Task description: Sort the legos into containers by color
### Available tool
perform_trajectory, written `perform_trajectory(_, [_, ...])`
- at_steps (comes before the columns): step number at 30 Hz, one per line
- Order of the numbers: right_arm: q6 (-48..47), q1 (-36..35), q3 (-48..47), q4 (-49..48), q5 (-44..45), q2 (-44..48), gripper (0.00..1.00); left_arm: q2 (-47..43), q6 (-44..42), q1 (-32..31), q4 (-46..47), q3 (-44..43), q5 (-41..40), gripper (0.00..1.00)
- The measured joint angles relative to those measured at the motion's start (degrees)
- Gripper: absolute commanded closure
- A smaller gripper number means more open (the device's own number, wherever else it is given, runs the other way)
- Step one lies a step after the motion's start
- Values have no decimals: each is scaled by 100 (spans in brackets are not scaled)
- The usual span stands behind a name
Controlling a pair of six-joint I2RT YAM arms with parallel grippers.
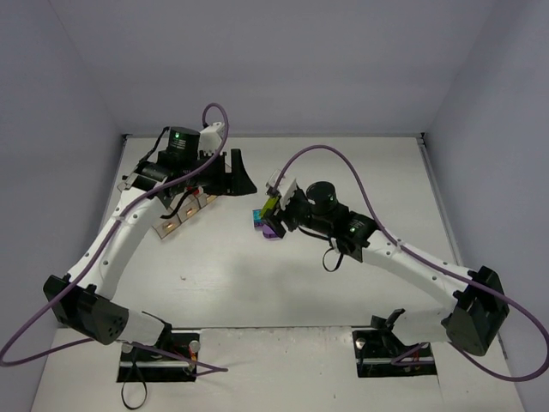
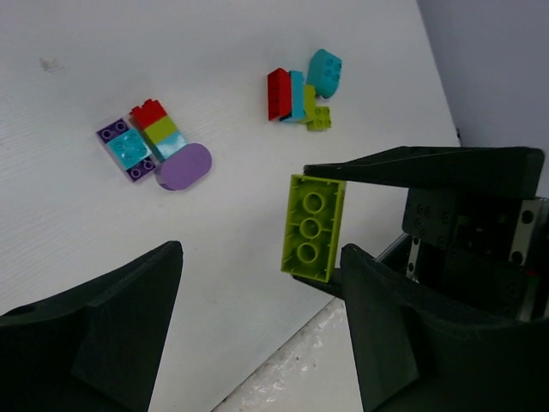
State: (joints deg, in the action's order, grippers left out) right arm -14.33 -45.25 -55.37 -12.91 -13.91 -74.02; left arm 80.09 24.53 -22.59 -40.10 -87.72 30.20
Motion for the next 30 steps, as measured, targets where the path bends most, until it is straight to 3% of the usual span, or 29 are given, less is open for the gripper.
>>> perform_trajectory(8, [-208, -240, -2, -2, -72, 0, 84, 2, 275, -260, 184, 92, 566, 32])
perform_trajectory(17, [-236, -243, -15, -28, -79, 0, 83, 52, 466, -599, 289, 437, 632, 33])
perform_trajectory(23, [-236, -243, -87, -57, -151, 2, 82, 236, 514, -662, 352, 505, 621, 41])
perform_trajectory(26, [-234, -243, -127, -87, -186, 9, 82, 348, 566, -662, 385, 516, 619, 57])
perform_trajectory(27, [-232, -243, -131, -94, -201, 11, 82, 374, 579, -662, 407, 525, 621, 72])
perform_trajectory(28, [-232, -243, -131, -92, -201, 11, 82, 389, 584, -662, 439, 535, 673, 72])
perform_trajectory(29, [-225, -243, -131, -92, -205, 11, 80, 391, 612, -662, 470, 544, 776, 85])
perform_trajectory(30, [-229, -240, -131, -57, -214, 11, 79, 391, 557, -682, 487, 546, 728, 90])
